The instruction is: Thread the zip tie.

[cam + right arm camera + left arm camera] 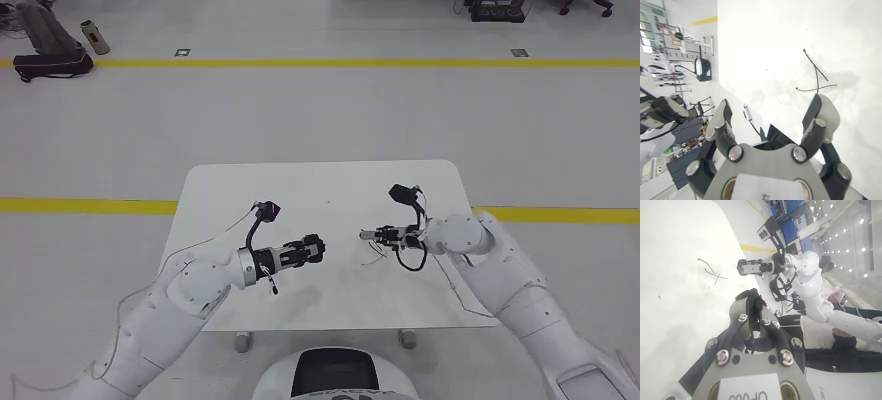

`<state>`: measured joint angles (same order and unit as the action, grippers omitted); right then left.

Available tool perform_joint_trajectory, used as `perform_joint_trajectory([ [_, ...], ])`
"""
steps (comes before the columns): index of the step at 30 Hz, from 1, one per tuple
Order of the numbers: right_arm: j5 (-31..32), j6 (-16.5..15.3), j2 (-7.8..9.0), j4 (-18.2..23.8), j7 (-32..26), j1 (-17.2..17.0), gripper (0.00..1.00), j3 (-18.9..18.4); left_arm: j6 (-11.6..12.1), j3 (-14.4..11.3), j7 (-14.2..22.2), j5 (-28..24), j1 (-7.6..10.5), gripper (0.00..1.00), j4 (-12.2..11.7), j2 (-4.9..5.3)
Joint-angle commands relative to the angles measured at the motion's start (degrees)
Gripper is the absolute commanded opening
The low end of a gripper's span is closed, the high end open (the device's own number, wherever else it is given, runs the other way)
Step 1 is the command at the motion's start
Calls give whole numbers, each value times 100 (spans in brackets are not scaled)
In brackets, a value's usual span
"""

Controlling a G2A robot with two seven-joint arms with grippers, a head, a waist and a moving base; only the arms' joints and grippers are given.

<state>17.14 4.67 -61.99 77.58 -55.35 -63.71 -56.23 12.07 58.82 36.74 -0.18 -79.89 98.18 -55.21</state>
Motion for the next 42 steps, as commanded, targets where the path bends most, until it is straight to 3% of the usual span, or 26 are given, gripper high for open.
perform_joint_trajectory([
  [1, 316, 72, -46, -147, 4, 228, 100, 210, 0, 0, 0, 0, 0, 0, 0, 0],
  [10, 321, 74, -56, -148, 95, 220, 100, 223, 0, 0, 0, 0, 0, 0, 0, 0],
  [15, 951, 146, -57, 106, -139, 336, 100, 430, 0, 0, 0, 0, 0, 0, 0, 0],
  [17, 1408, 316, -69, 167, -458, 506, 100, 605, 0, 0, 0, 0, 0, 0, 0, 0],
  [21, 1750, 592, -138, 247, -786, 699, 100, 882, 0, 0, 0, 0, 0, 0, 0, 0],
  [23, 1907, 536, -159, 356, -982, 749, 100, 1023, 0, 0, 0, 0, 0, 0, 0, 0],
  [34, 1957, 512, -161, 375, -1011, 737, 100, 1059, 0, 0, 0, 0, 0, 0, 0, 0],
  [42, 2548, 691, -214, 564, -1242, 776, 100, 1319, -6, -2, -18, 1, -1, 0, -1, -1],
])
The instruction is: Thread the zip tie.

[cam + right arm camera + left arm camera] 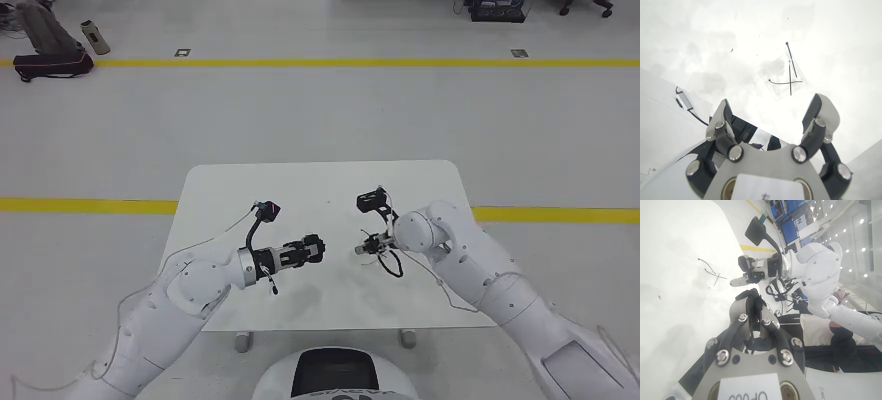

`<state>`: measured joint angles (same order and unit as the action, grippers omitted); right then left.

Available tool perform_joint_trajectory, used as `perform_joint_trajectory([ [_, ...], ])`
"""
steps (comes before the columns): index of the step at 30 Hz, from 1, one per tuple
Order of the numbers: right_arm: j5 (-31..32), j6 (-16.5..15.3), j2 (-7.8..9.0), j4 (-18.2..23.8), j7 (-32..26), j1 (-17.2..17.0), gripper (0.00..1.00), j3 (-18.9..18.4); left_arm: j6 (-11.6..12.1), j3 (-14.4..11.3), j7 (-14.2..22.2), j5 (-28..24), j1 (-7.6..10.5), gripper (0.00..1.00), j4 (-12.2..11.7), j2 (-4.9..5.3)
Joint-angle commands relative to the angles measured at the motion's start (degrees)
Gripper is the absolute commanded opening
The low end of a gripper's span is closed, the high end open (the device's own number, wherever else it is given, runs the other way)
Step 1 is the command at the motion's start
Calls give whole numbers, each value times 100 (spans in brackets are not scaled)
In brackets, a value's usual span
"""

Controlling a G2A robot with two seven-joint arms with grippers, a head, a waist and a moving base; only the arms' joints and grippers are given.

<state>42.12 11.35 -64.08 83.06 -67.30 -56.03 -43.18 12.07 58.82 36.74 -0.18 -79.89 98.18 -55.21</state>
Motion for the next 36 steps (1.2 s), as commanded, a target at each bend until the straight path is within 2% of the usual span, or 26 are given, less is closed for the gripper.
perform_joint_trajectory([
  [1, 89, 48, -9, 33, -92, 18, 100, 25, -24, -10, -62, 11, -5, 0, -7, -4],
  [5, 266, 77, -30, 54, -320, 94, 100, 81, -129, 181, -222, 24, -79, 0, -68, 31],
  [9, 464, 117, -69, 74, -528, 193, 100, 170, -164, 549, -282, 2, -324, 0, 1, 114],
  [14, 384, -34, -115, -20, -554, 220, 100, 200, -134, 947, -179, -8, -650, 0, 152, 211],
  [18, 334, -60, -119, -49, -514, 213, 100, 174, 111, 1211, 7, -273, -887, 0, 207, 267],
  [20, 334, -60, -119, -49, -514, 213, 100, 174, 410, 1321, 168, -507, -992, 0, 207, 290],
  [25, 334, -60, -119, -49, -514, 213, 100, 174, 741, 1504, 598, -786, -1066, 0, 103, 340],
  [29, 334, -60, -119, -49, -514, 213, 100, 174, 741, 1630, 858, -930, -1044, 0, 107, 367],
  [31, 334, -60, -119, -49, -514, 213, 100, 174, 741, 1723, 958, -1380, -1067, 0, 55, 361],
  [36, 334, -60, -119, -49, -514, 213, 100, 174, 741, 1944, 1261, -1867, -1099, 0, -35, 337],
])
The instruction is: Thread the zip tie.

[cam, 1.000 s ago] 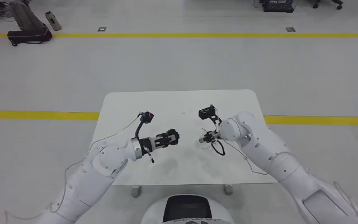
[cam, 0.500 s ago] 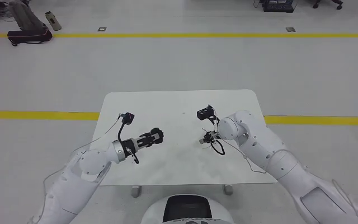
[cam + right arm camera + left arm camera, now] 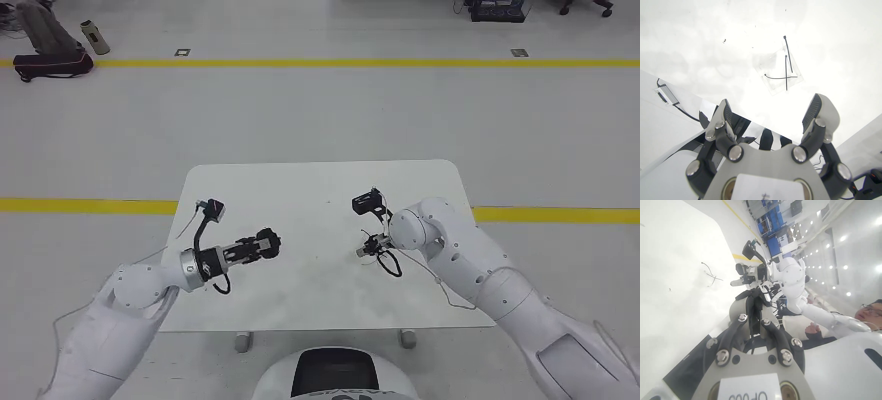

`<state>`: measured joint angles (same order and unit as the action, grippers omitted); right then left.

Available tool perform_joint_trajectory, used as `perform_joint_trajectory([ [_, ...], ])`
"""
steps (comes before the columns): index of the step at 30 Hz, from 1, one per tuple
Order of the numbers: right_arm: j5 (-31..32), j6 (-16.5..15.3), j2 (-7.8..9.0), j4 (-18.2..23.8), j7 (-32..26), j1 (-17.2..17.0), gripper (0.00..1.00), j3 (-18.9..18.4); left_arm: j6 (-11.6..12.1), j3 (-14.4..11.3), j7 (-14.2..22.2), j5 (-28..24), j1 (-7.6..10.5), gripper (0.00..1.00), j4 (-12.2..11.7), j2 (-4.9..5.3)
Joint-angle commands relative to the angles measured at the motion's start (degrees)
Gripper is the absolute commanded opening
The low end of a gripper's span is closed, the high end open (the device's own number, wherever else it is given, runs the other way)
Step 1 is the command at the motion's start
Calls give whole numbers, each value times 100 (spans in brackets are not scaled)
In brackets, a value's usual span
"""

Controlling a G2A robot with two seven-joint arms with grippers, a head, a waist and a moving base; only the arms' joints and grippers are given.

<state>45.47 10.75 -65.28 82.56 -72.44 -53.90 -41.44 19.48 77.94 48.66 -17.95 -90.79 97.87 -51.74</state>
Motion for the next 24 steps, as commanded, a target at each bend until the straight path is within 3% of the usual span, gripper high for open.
perform_joint_trajectory([
  [1, 0, 0, 0, 0, 0, 0, 100, 0, 0, 45, 125, -81, -7, 0, 4, -17],
  [21, 8, -11, -1, 5, 41, -14, 100, 4, 0, 31, 162, -119, 3, 0, 53, -45],
  [24, 288, -44, -3, 76, 137, -78, 100, 77, 0, 31, 162, -119, 3, 0, 53, -45],
])
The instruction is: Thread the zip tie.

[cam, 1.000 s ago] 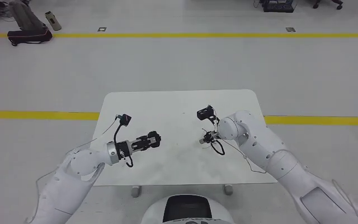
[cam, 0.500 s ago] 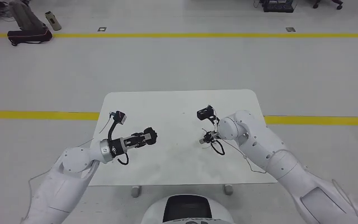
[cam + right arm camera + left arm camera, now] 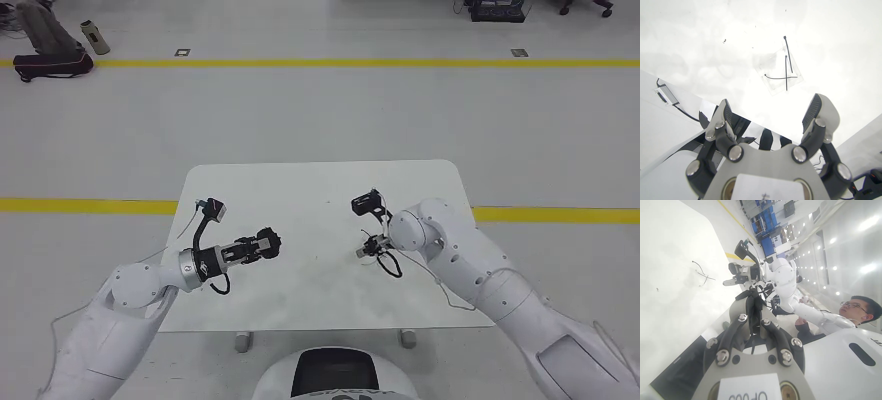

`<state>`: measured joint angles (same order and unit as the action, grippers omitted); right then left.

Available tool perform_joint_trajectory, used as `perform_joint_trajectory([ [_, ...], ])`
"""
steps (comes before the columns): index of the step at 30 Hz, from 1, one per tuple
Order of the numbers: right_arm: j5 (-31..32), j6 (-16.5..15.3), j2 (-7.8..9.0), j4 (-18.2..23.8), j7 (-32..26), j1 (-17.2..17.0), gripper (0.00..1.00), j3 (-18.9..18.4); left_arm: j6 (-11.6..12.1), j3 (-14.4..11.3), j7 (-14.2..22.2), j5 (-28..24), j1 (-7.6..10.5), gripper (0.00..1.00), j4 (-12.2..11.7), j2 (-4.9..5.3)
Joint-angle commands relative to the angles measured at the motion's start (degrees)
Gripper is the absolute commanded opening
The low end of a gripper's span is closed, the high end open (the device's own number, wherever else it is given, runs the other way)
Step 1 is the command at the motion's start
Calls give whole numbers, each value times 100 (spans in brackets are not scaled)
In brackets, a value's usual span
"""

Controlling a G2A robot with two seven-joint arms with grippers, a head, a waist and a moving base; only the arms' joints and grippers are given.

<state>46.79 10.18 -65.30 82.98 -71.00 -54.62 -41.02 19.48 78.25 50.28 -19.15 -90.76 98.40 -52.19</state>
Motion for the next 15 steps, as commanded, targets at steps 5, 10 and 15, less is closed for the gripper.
perform_joint_trajectory([
  [5, 847, 248, -41, 204, -336, 28, 100, 275, 0, 0, 0, 0, 0, 0, 0, 0],
  [10, 926, 425, -147, 119, -650, 122, 100, 419, 0, 0, 0, 0, 0, 0, 0, 0],
  [15, 1016, 581, -220, -7, -688, 206, 100, 496, 0, 0, 0, 0, 0, 0, 0, 0],
])
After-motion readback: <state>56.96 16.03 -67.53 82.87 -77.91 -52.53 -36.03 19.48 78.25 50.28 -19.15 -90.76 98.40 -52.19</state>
